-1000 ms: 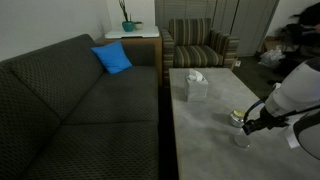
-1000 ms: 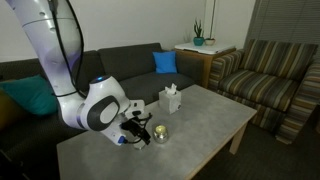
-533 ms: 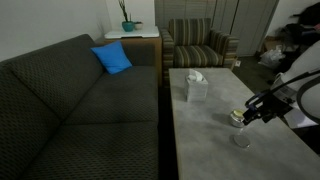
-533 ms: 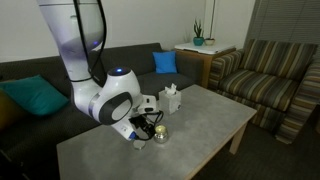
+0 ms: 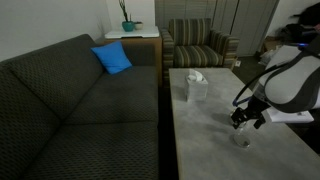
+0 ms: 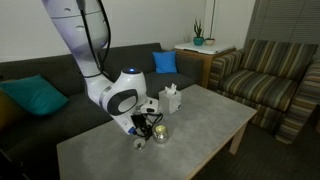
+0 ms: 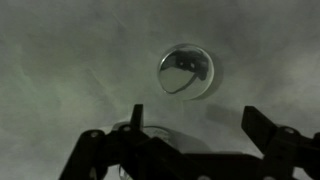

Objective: Put the silver lid on the silver bottle

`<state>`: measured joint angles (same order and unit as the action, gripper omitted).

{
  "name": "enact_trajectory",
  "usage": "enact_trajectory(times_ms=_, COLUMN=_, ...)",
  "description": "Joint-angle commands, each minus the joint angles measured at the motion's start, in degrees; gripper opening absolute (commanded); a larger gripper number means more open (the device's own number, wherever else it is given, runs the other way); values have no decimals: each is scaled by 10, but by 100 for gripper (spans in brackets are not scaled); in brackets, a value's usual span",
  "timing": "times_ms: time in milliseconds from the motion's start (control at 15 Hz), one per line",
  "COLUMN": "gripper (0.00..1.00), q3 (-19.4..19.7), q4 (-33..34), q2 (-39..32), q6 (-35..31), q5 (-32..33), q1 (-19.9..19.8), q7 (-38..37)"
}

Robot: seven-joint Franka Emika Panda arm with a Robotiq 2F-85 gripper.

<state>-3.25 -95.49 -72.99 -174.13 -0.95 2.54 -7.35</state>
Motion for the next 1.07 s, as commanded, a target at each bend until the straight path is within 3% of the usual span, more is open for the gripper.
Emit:
enact_trajectory(times_ms=0, gripper=100, q3=12, q4=103, q2=-59, q6=75, q5=-23, q1=20, q7=-14)
enact_trajectory(times_ms=400, gripper=100, q3=19, q4=241, q2=-149, q6=176, q5=-24, q1=32, q7=-37)
enact_trajectory(times_ms=467, gripper=100, q3=19, q4=194, q2=-114, q6=172, q5=-25, q1=33, q7=-40)
enact_trajectory(times_ms=1000, gripper=100, q3=37, q4=191, q2=-122, q6=179, q5=-30, q1=45, q7=-84)
